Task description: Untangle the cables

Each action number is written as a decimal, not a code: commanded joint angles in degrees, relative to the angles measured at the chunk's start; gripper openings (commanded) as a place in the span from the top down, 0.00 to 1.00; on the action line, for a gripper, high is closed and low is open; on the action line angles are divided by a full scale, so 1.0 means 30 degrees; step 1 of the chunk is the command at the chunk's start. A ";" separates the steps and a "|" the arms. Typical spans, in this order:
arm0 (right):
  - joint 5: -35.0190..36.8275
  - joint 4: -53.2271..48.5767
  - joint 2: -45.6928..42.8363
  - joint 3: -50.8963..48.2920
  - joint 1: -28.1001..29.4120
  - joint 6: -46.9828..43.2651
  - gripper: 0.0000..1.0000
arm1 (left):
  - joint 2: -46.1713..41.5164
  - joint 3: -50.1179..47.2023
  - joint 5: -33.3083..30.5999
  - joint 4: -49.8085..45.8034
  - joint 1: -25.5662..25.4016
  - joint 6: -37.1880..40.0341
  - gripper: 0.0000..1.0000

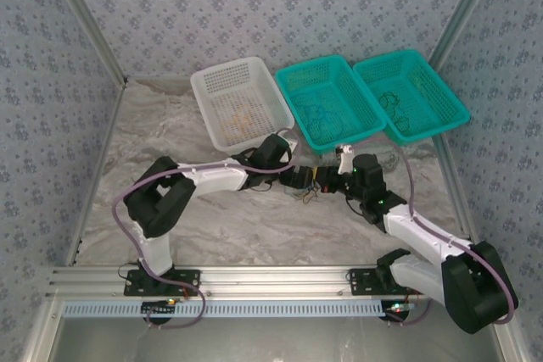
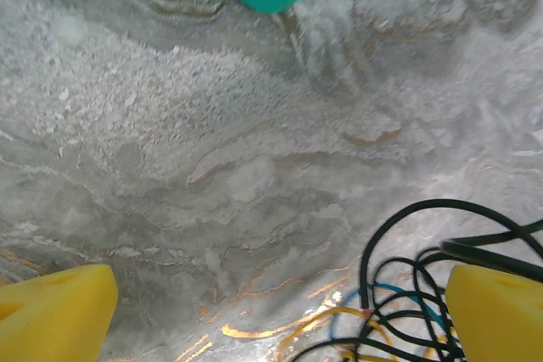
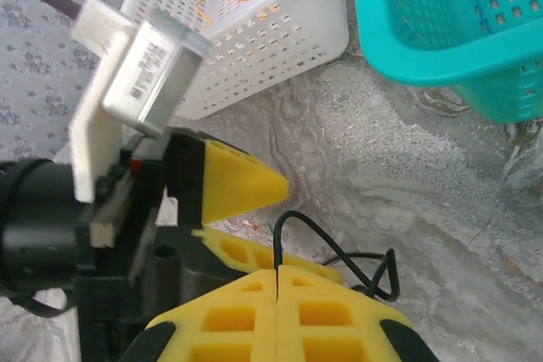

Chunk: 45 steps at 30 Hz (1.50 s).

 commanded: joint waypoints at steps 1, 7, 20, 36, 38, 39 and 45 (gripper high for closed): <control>0.0044 0.2162 0.0257 -0.0372 -0.0108 0.1389 1.00 | 0.0762 0.1105 -0.1336 -0.1562 -0.0312 -0.0196 0.01; 0.0094 0.2813 -0.0437 -0.0498 -0.0461 0.1837 1.00 | 0.2223 0.2724 -0.2569 -0.4213 -0.0370 -0.0368 0.00; -0.1200 0.2591 -0.2591 -0.0579 -0.2952 0.2994 1.00 | 0.4006 0.4612 -0.2993 -0.6468 -0.0360 -0.0310 0.01; -0.3402 0.2976 -0.0270 -0.1179 -0.3017 0.0943 1.00 | -0.1532 -0.2640 0.2594 0.4216 0.2041 -0.0993 0.06; -0.3763 0.2730 -0.0213 -0.1072 -0.3036 0.0264 1.00 | -0.1921 -0.2518 0.3572 0.4149 0.2094 0.0174 0.08; -0.3873 0.2507 -0.0164 -0.0940 -0.3037 -0.0003 1.00 | -0.2003 -0.2297 0.3990 0.3887 0.2100 0.0685 0.10; -0.3774 0.2008 -0.0123 -0.0471 -0.3475 -0.0424 1.00 | -0.2283 -0.1650 0.3224 0.2330 0.2767 0.2008 0.10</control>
